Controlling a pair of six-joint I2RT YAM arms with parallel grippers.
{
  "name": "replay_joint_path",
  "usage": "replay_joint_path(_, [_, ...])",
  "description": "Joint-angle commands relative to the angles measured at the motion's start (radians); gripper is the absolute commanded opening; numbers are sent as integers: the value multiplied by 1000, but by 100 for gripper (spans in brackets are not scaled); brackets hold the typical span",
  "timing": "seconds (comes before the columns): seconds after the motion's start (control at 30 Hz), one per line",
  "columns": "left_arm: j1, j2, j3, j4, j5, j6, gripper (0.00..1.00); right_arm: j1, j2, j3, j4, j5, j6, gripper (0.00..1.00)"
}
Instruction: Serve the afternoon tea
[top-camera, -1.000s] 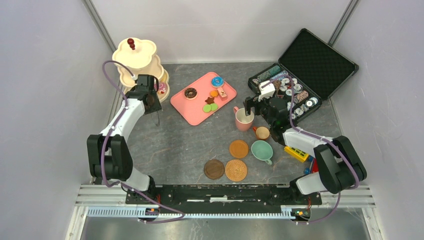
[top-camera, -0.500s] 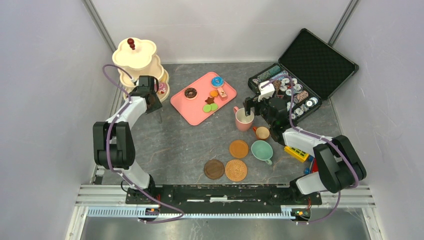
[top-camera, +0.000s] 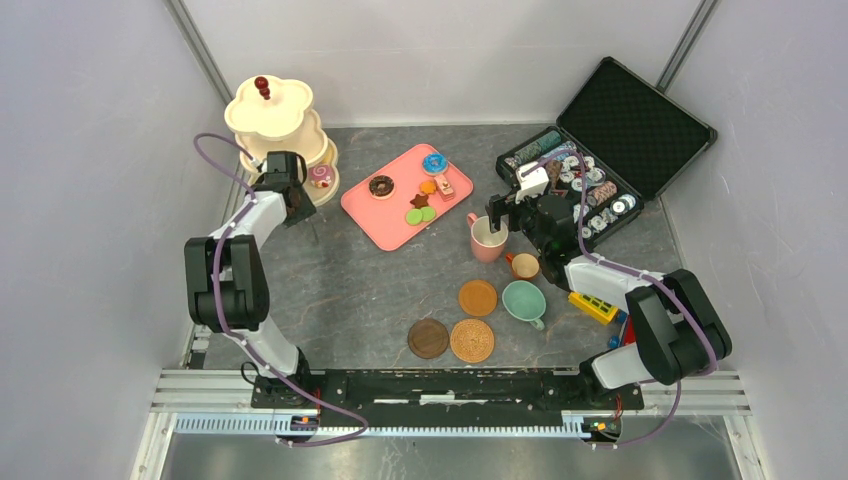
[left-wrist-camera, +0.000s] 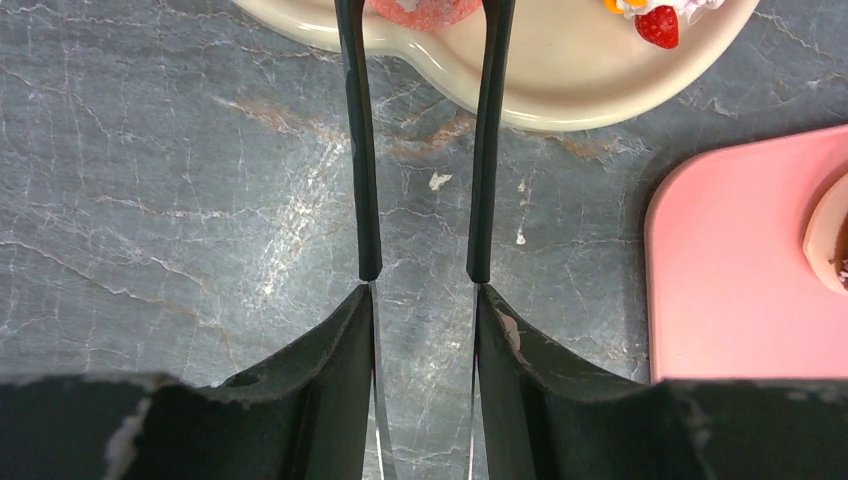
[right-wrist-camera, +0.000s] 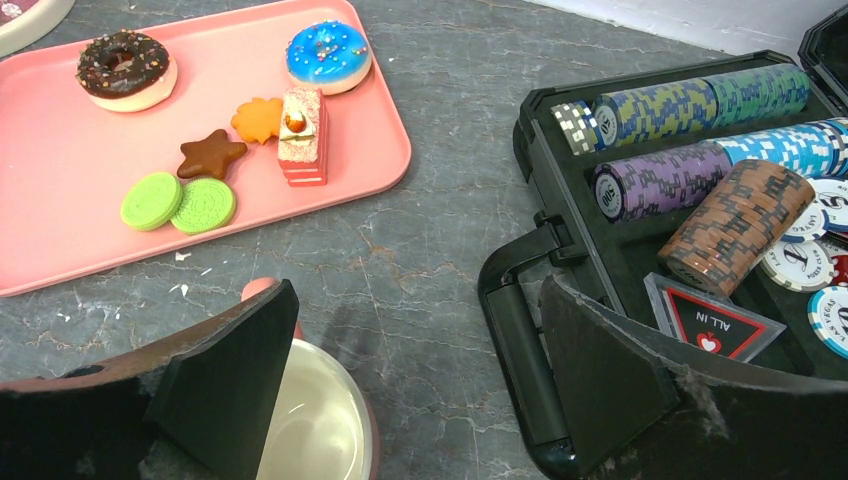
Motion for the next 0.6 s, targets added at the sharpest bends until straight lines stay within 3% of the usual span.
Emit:
replay_joint_path(0.0, [4,15,42,50,22,-34,7,1,11,44,21,-4,-6,98])
replay_joint_path(0.57, [29,-4,50,42,139,-72,40,2,20,52,5,-7,-7,98])
